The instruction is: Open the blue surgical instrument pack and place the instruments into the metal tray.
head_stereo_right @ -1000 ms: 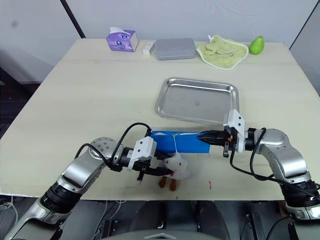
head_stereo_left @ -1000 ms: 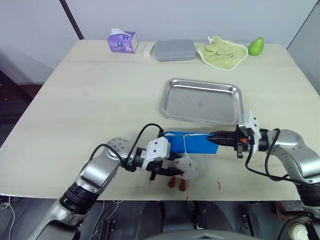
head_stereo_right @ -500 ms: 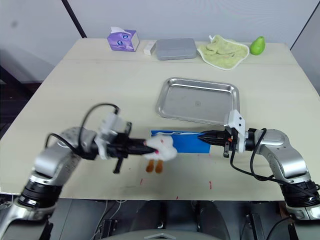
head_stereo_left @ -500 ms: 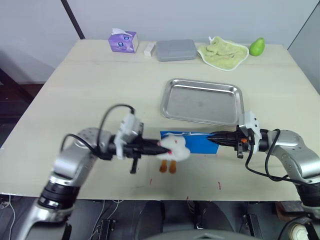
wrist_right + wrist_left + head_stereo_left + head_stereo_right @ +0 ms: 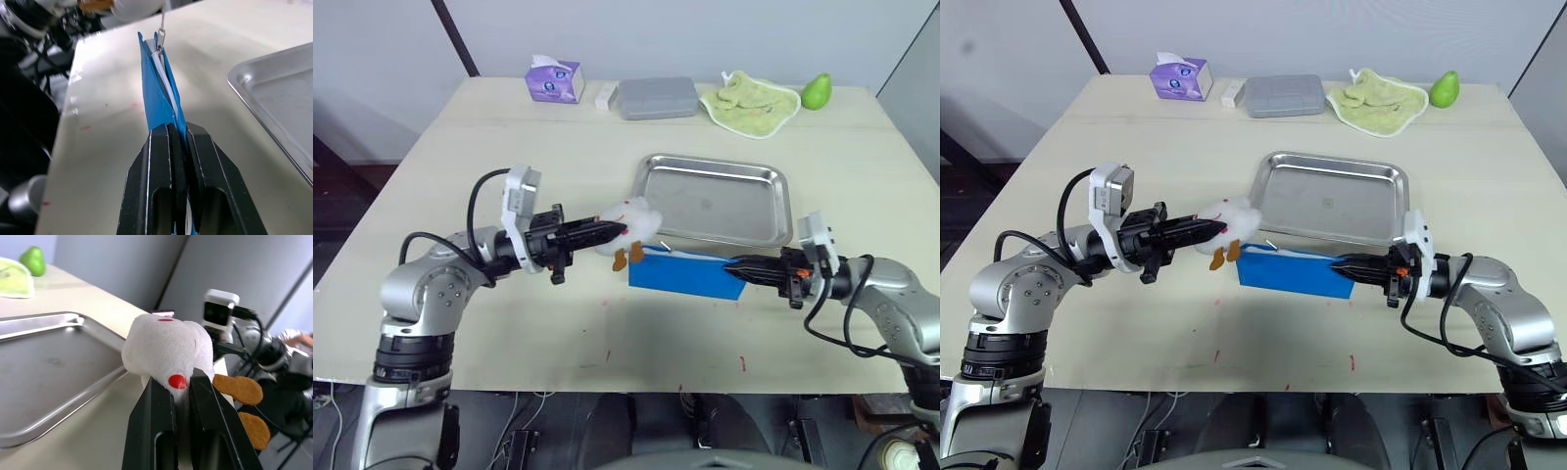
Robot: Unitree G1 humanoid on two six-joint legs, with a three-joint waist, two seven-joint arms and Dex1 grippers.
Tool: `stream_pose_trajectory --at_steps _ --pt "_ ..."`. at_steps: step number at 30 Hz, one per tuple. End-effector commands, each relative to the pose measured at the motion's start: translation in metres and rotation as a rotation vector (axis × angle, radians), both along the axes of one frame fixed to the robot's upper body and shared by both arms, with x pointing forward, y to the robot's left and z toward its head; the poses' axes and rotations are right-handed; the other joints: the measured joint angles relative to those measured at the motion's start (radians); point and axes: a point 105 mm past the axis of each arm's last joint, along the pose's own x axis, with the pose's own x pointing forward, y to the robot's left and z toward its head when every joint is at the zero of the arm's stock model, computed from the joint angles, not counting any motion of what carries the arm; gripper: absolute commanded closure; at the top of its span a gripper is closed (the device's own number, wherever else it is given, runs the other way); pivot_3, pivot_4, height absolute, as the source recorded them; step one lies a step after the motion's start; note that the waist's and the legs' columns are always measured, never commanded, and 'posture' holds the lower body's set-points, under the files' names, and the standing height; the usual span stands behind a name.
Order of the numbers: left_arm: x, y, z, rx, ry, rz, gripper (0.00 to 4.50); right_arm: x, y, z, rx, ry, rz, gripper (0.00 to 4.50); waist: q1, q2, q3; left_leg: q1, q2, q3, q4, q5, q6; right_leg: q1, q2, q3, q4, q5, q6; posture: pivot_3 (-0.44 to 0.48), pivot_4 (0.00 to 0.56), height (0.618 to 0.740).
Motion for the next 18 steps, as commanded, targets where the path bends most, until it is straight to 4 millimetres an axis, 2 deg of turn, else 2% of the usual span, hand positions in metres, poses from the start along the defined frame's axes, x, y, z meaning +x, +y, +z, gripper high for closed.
stream_pose_trajectory --at_steps 1,3,9,18 --pt "0.005 0.013 0.011 -0.054 -0.008 0.070 4.47 -0.006 -0.006 0.016 0.030 -0.023 -0.002 4.50 0.000 0.000 0.000 0.000 0.000 0.000 0.000 0.000 0.000 0.000 0.000 0.000 0.000 0.000 0.000 0.000 0.150 0.740" --pt "0.006 0.018 0.009 -0.059 0.007 0.095 4.47 -0.007 -0.009 0.018 0.044 -0.010 -0.010 4.50 0.000 0.000 0.000 0.000 0.000 0.000 0.000 0.000 0.000 0.000 0.000 0.000 0.000 0.000 0.000 0.000 0.150 0.740" --pt "0.008 0.034 -0.015 -0.039 0.066 0.184 4.47 -0.007 -0.018 0.040 0.153 0.018 -0.047 4.50 0.000 0.000 0.000 0.000 0.000 0.000 0.000 0.000 0.000 0.000 0.000 0.000 0.000 0.000 0.000 0.000 0.150 0.740" --pt "0.004 0.041 -0.044 0.037 0.112 0.204 4.47 -0.004 -0.020 0.066 0.323 0.035 -0.064 4.50 0.000 0.000 0.000 0.000 0.000 0.002 0.000 0.000 0.000 0.000 0.000 0.000 0.000 0.000 0.000 0.000 0.150 0.740"
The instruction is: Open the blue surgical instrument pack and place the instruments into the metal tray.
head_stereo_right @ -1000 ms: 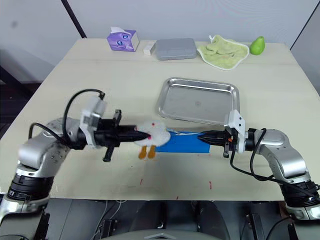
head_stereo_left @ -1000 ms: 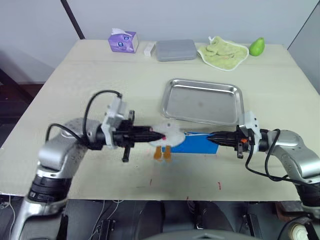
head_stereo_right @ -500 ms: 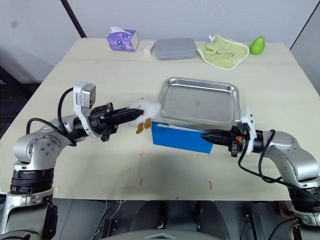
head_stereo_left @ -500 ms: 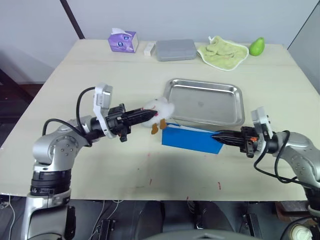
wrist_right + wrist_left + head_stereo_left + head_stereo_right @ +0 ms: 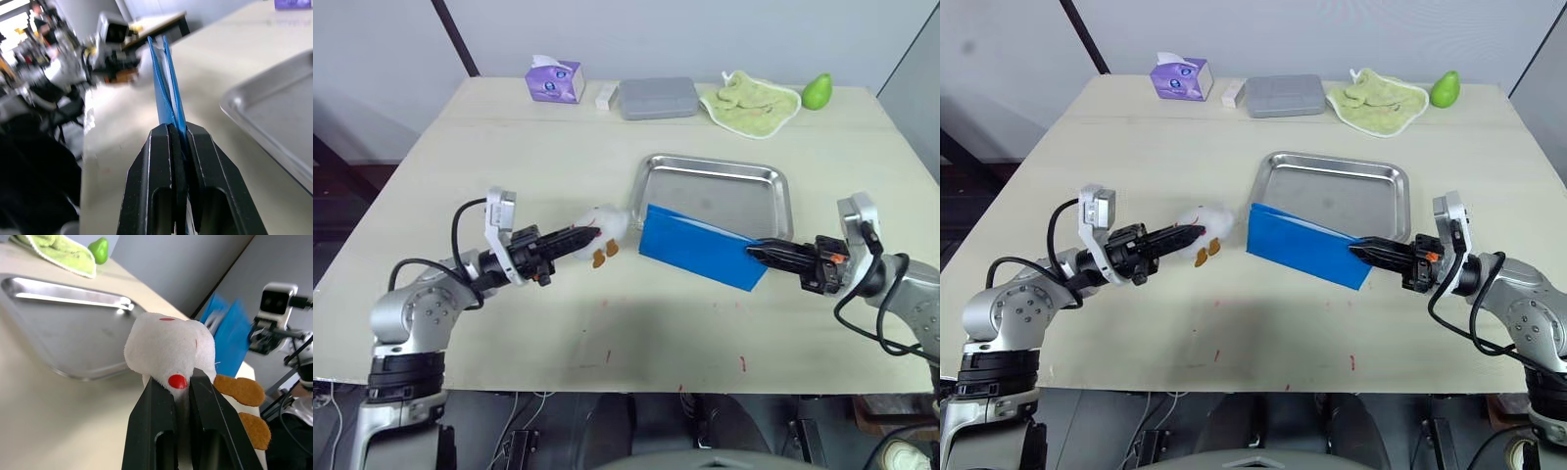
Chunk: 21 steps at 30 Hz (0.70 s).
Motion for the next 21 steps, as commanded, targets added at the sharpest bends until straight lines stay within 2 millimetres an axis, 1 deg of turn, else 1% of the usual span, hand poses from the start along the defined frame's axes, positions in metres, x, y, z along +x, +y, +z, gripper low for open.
stream_pose_trajectory --at_steps 1,4,8,11,14,18,21 --pt "-0.003 0.007 -0.008 0.058 -0.006 0.013 4.47 -0.001 -0.004 0.036 0.125 -0.082 -0.005 4.50 0.000 0.000 0.000 0.000 0.000 0.000 0.000 0.000 0.000 0.000 0.000 0.000 0.000 0.000 0.000 0.000 0.150 0.740" --pt "-0.005 0.010 -0.014 0.091 0.001 0.005 4.47 0.001 -0.007 0.047 0.195 -0.077 -0.020 4.50 0.000 0.000 0.000 0.000 0.000 0.000 0.000 0.000 0.000 0.000 0.000 0.000 0.000 0.000 0.000 0.000 0.150 0.740" --pt "-0.006 0.013 -0.019 0.139 -0.010 0.002 4.47 0.005 -0.007 0.054 0.216 -0.081 -0.030 4.50 0.001 0.000 0.000 0.000 0.000 0.001 0.000 0.000 0.000 0.000 0.000 0.000 0.000 0.000 0.000 0.000 0.150 0.740" --pt "-0.006 0.015 -0.021 0.178 -0.032 0.003 4.47 0.005 0.002 0.035 0.053 -0.106 -0.022 4.50 0.001 0.000 0.000 0.000 0.000 0.001 0.000 0.000 0.000 0.000 0.000 0.000 0.000 0.000 0.000 0.000 0.150 0.740" --pt "-0.008 0.017 -0.029 0.259 -0.071 -0.013 4.47 0.007 0.010 0.009 -0.127 -0.155 -0.005 4.50 0.000 0.000 0.000 0.000 0.000 0.001 0.000 0.000 0.000 0.000 0.000 0.000 0.000 0.000 0.000 0.000 0.150 0.740" --pt "-0.010 0.023 -0.037 0.335 -0.110 -0.024 4.47 0.008 0.019 -0.012 -0.225 -0.191 0.043 4.50 -0.001 0.000 0.000 0.000 0.000 0.001 -0.001 0.000 0.000 -0.001 0.000 0.000 0.000 0.000 0.000 0.000 0.150 0.740" --pt "-0.012 0.027 -0.044 0.394 -0.124 -0.048 4.47 0.012 0.022 -0.029 -0.305 -0.218 0.064 4.50 -0.001 0.000 0.000 0.000 0.000 0.001 -0.001 0.000 0.000 -0.001 0.000 0.000 0.000 0.000 0.000 0.000 0.150 0.740"
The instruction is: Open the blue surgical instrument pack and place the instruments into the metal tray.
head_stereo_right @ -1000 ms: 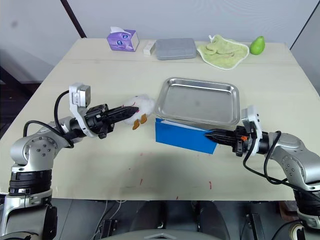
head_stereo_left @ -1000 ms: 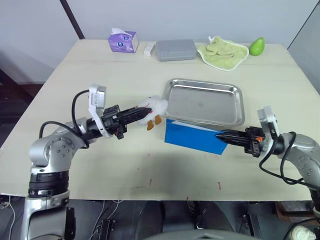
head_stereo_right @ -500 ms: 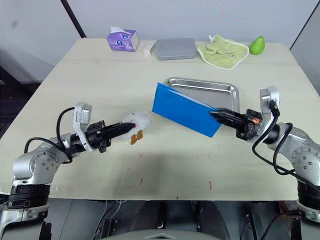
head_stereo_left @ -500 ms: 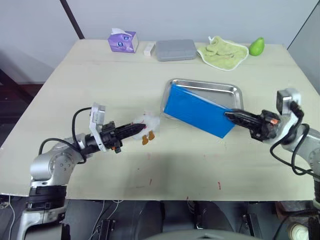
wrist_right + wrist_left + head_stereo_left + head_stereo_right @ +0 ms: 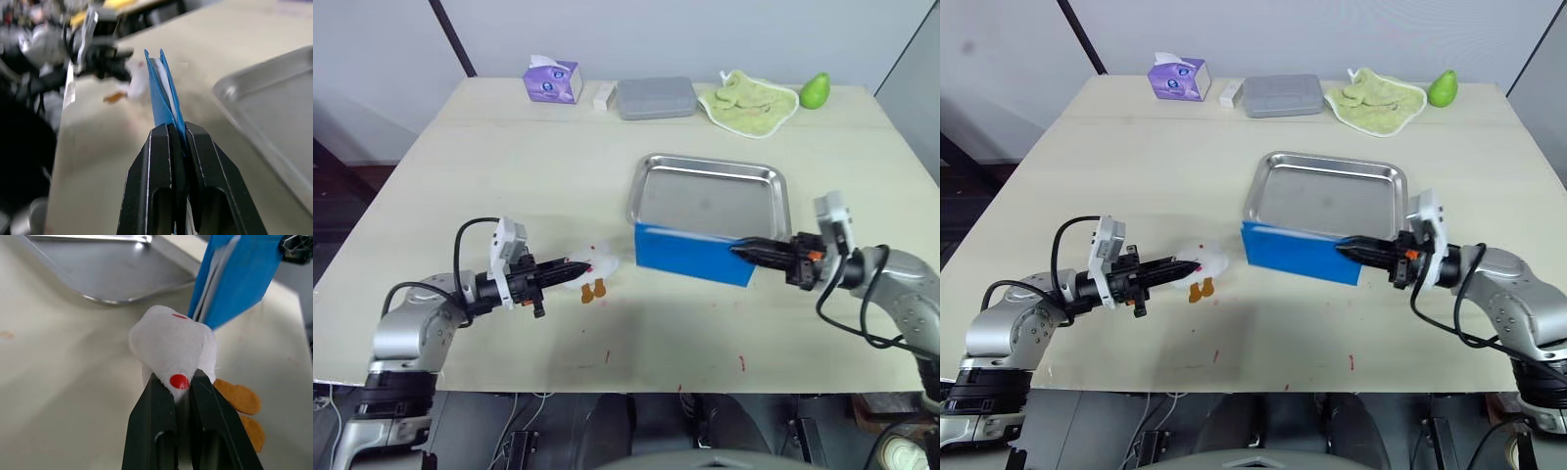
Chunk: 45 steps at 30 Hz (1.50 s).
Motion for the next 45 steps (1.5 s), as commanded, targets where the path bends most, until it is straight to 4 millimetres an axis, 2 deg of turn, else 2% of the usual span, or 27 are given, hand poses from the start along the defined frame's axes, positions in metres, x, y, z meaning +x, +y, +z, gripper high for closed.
stream_pose_trajectory --at_steps 1,7,13,14,16,20,23,28,32,37,42,45 --pt "-0.002 0.008 0.000 0.073 -0.046 -0.022 4.47 0.003 0.001 -0.004 -0.055 -0.086 0.025 4.50 0.000 0.000 0.000 0.000 0.000 0.000 0.000 0.000 0.000 0.000 0.000 0.000 0.000 0.000 0.000 0.000 0.150 0.740" --pt "-0.006 0.011 -0.006 0.111 -0.052 -0.047 4.47 0.003 0.003 -0.025 -0.114 -0.093 0.051 4.50 0.000 0.000 0.000 0.000 0.000 0.000 0.000 0.000 0.000 0.000 0.000 0.000 0.000 0.000 0.000 0.000 0.150 0.740" --pt "-0.011 0.014 -0.005 0.100 -0.040 -0.065 4.47 0.004 0.005 -0.032 -0.119 -0.095 0.050 4.50 -0.005 0.000 0.000 0.001 0.000 0.000 0.000 0.000 0.000 0.000 0.000 0.000 0.000 0.000 0.000 0.000 0.150 0.740" --pt "-0.011 0.015 -0.004 0.097 -0.040 -0.068 3.87 0.005 0.005 -0.033 -0.119 -0.094 0.051 4.50 -0.005 0.000 0.000 0.001 0.001 0.000 0.000 0.000 0.000 0.000 0.001 0.000 0.000 0.000 0.000 0.000 0.150 0.740" --pt "-0.012 0.018 -0.002 0.097 -0.041 -0.063 3.37 0.005 0.006 -0.034 -0.119 -0.093 0.052 4.50 -0.006 0.000 0.000 0.001 0.001 0.000 -0.001 0.000 0.000 0.000 0.000 0.000 0.000 0.000 0.000 0.000 0.150 0.740" --pt "-0.013 0.029 0.004 0.083 -0.028 -0.031 1.28 0.005 0.006 -0.034 -0.118 -0.094 0.054 4.50 -0.009 0.000 0.000 0.001 0.001 0.000 -0.001 0.000 0.000 0.000 0.001 0.000 0.000 0.000 0.000 0.000 0.150 0.740" --pt "-0.010 0.034 0.021 0.018 -0.048 -0.004 0.04 0.005 0.005 -0.034 -0.120 -0.096 0.057 4.50 -0.010 0.000 0.000 0.001 0.001 0.000 -0.001 0.000 0.000 0.000 0.000 0.000 0.000 0.000 0.000 0.000 0.150 0.740" --pt "-0.008 0.026 0.057 -0.043 -0.088 -0.055 0.04 0.005 0.005 -0.031 -0.116 -0.108 0.069 4.50 -0.010 0.000 0.000 0.001 0.001 0.000 -0.001 0.000 0.000 0.000 0.000 0.000 0.000 0.000 0.000 0.000 0.150 0.740" --pt "-0.004 0.009 0.071 -0.061 -0.110 -0.125 0.04 0.002 0.004 -0.030 -0.115 -0.106 0.085 4.50 -0.010 0.000 0.000 0.001 0.001 0.000 -0.001 0.000 0.000 0.000 0.001 0.000 0.000 0.000 0.000 0.000 0.150 0.740" --pt "0.011 -0.016 0.063 -0.008 -0.170 -0.193 0.04 0.001 0.005 -0.028 -0.113 -0.101 0.099 4.50 -0.009 0.000 0.000 0.001 0.001 0.000 -0.001 0.000 0.000 0.000 0.001 0.000 0.001 0.000 0.000 0.000 0.150 0.740" --pt "0.023 -0.031 0.048 0.014 -0.184 -0.249 0.04 0.000 0.005 -0.028 -0.124 -0.095 0.113 4.50 -0.008 0.000 0.000 0.001 0.000 0.001 0.000 0.000 0.000 0.000 0.001 0.001 0.001 0.000 0.000 0.000 0.150 0.740" --pt "0.026 -0.036 0.042 0.034 -0.196 -0.283 0.76 0.001 0.004 -0.027 -0.134 -0.098 0.116 4.50 -0.008 0.000 0.000 0.001 0.000 0.001 0.000 0.000 0.000 0.000 0.001 0.001 0.001 0.000 0.000 0.000 0.150 0.740"
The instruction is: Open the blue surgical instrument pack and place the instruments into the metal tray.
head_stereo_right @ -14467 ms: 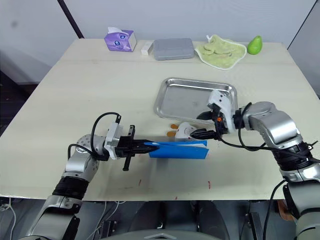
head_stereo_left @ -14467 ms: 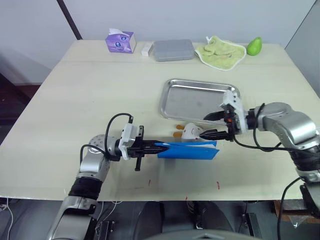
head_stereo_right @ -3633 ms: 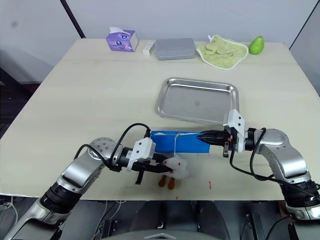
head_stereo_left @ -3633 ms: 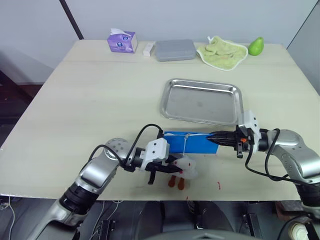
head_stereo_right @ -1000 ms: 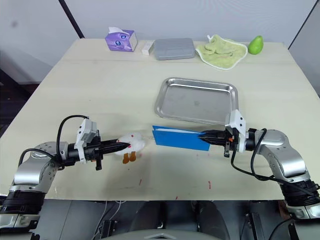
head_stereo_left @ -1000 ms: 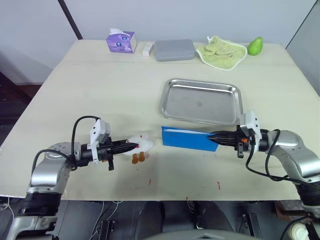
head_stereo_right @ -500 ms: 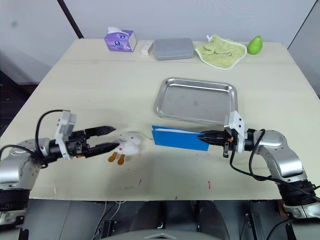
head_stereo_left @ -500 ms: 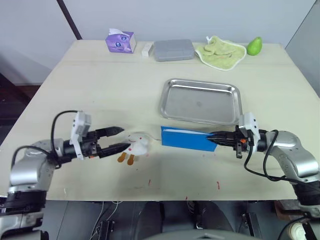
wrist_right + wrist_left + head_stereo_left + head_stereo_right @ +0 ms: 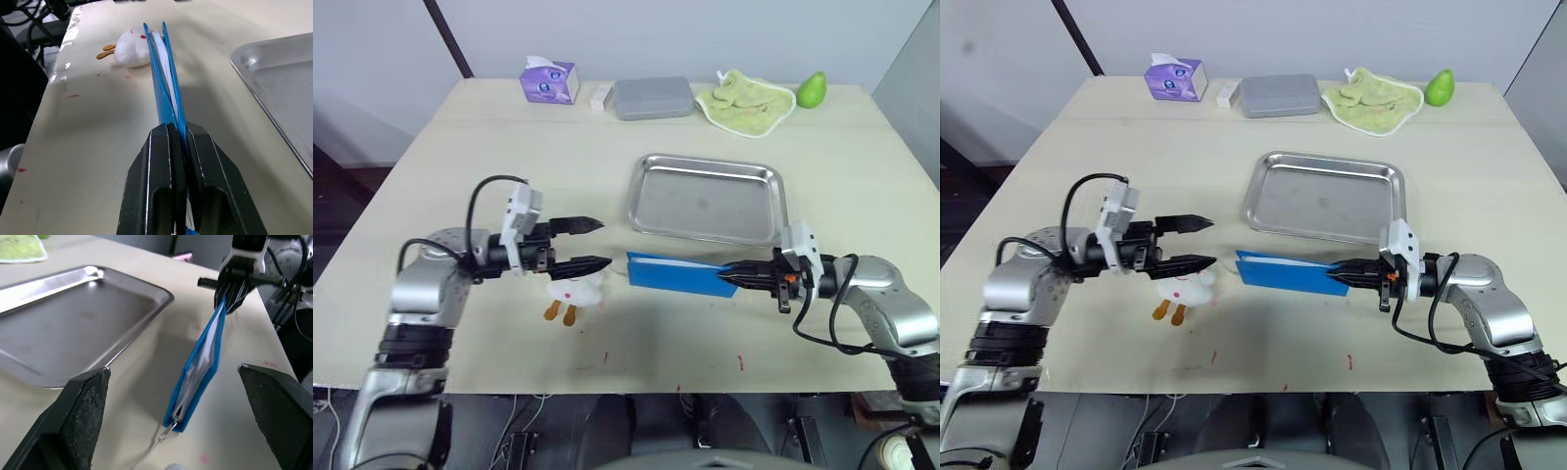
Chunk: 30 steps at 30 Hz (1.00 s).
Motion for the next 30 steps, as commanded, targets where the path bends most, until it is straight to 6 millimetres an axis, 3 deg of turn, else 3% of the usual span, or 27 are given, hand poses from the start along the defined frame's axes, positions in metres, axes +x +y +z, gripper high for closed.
stream_pose_trajectory --at_steps 1,12,15,17,20,21,28,29,30 --pt "0.002 -0.004 0.002 0.023 -0.052 -0.041 1.01 -0.002 0.002 0.004 -0.032 -0.019 0.029 4.50 0.001 0.000 0.000 0.000 0.000 0.000 0.000 0.000 0.000 0.000 0.000 0.000 0.000 0.000 0.000 0.000 0.150 0.740" --pt "0.013 -0.027 -0.008 0.046 -0.104 -0.107 1.01 -0.002 0.006 0.009 -0.039 -0.022 0.051 4.50 0.004 0.000 0.000 0.000 0.000 0.000 0.001 0.000 0.000 0.000 0.000 0.000 0.000 0.000 0.000 0.000 0.150 0.740" --pt "0.013 -0.031 -0.011 0.041 -0.096 -0.125 1.81 -0.002 0.006 0.009 -0.039 -0.022 0.054 4.50 0.003 0.000 0.000 0.000 0.000 0.000 0.001 0.000 0.000 0.000 0.000 0.000 0.000 0.000 0.000 0.000 0.150 0.740" --pt "0.011 -0.035 -0.012 0.044 -0.091 -0.146 2.59 -0.003 0.006 0.009 -0.040 -0.021 0.055 4.50 0.003 0.000 0.000 0.000 0.000 0.000 0.001 0.000 0.000 0.000 0.000 0.000 0.000 0.000 0.000 0.000 0.150 0.740" --pt "0.010 -0.038 -0.015 0.048 -0.092 -0.159 4.12 -0.002 0.007 0.010 -0.040 -0.022 0.054 4.50 0.003 0.000 0.000 0.000 0.000 0.000 0.001 0.000 0.000 0.000 0.000 0.000 0.000 0.000 0.000 0.000 0.150 0.740" --pt "0.010 -0.039 -0.015 0.048 -0.091 -0.161 4.33 -0.002 0.007 0.010 -0.040 -0.022 0.054 4.50 0.003 0.000 0.000 0.000 0.000 0.000 0.001 0.000 0.000 0.000 0.000 0.000 0.000 0.000 0.000 0.000 0.150 0.740" --pt "0.010 -0.039 -0.015 0.046 -0.090 -0.162 4.33 0.001 0.005 0.010 -0.041 0.003 0.035 4.50 0.003 0.000 0.000 0.000 0.000 0.000 0.001 0.000 0.000 0.000 0.000 0.000 0.000 0.000 0.000 0.000 0.150 0.740" --pt "0.010 -0.039 -0.015 0.046 -0.091 -0.159 4.50 0.003 0.004 0.010 -0.052 -0.003 0.024 3.82 0.003 0.000 0.000 0.000 0.000 0.000 0.001 0.000 0.000 0.000 0.000 0.000 0.000 0.000 0.000 0.000 0.150 0.740" --pt "0.009 -0.038 -0.014 0.044 -0.090 -0.156 4.50 0.000 0.003 0.009 -0.057 0.015 0.033 3.63 0.004 0.000 0.000 0.000 0.000 0.000 0.001 0.000 0.000 0.000 0.000 0.000 0.000 0.000 0.000 0.000 0.150 0.740"
